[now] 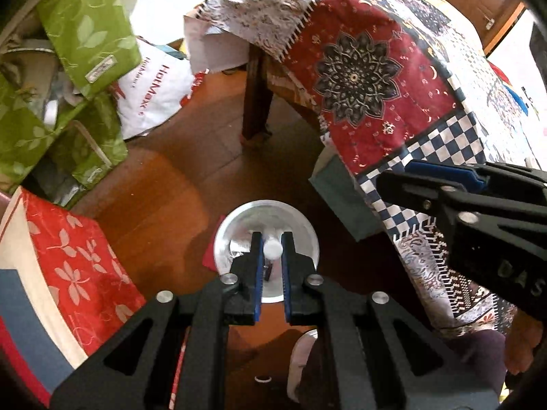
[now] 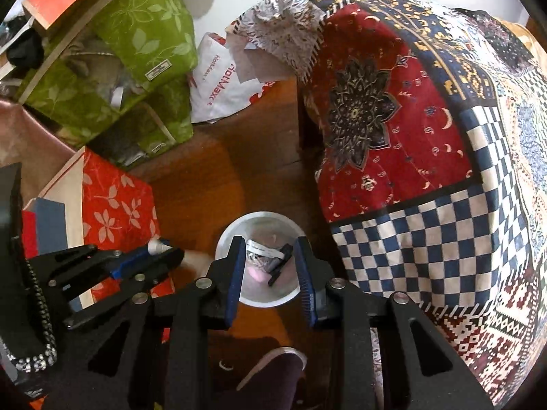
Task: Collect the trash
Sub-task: 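Open both tools to drop the razor and tube into the bucket, then move both tools back up over the items on the bed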
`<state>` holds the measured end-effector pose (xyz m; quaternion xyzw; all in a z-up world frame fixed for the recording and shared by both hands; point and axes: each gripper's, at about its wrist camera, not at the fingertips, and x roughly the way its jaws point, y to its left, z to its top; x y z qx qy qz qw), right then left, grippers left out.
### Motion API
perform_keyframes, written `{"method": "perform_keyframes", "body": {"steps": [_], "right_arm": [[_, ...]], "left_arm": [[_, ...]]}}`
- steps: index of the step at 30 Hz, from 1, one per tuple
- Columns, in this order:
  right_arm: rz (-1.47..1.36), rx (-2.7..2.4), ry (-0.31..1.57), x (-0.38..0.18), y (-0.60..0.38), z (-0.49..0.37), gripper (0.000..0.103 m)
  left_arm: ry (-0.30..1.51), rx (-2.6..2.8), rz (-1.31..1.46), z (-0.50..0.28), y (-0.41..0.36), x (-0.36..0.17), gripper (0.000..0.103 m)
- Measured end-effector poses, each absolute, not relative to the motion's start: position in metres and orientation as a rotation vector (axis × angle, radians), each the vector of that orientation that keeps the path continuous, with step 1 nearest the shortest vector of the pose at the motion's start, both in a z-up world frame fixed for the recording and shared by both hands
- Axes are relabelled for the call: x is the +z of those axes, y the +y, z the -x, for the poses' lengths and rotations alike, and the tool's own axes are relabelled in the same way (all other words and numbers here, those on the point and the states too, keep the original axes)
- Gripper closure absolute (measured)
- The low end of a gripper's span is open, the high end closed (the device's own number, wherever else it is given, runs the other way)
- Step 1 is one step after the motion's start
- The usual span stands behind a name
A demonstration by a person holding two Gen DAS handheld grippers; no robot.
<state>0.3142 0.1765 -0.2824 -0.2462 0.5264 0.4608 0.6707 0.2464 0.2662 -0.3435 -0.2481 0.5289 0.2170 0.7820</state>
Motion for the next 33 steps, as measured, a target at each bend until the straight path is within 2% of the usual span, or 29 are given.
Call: {"method": "perform_keyframes", "body": {"steps": [4,6,7,8,17,33], "right_arm": [[0.54,1.032,1.175,-0.274,0.166,-0.321,0.076],[0.534,1.029,1.168,-0.268,0.159,-0.323,0.076],[0.53,1.029,1.162,-0.263,0.154,-0.323,0.076],[0.526,1.029,1.157,-0.26,0.151,-0.323,0.076],[0.489,1.03,1.077,-0.218,0.113,-0.32,0.075],[0.299,1.005,0.839,-0.101,0.001,-0.316,0.074]], "left_arm": [[1.182,0.433,0.542,-0.258,0.26,-0.346,0.095],[1.211,0.436,0.523,-0.262,0.256,-0.346,0.081],[1.23,0.454,0.498,-0.263,0.252,-0.345,0.069],[1.229,0.462,0.485,-0.263,0.25,-0.343,0.067],[1.151,0.485,0.433,-0.242,0.23,-0.292,0.067],[0.842,0.48,0.292,-0.221,0.151,-0.14,0.061]]}}
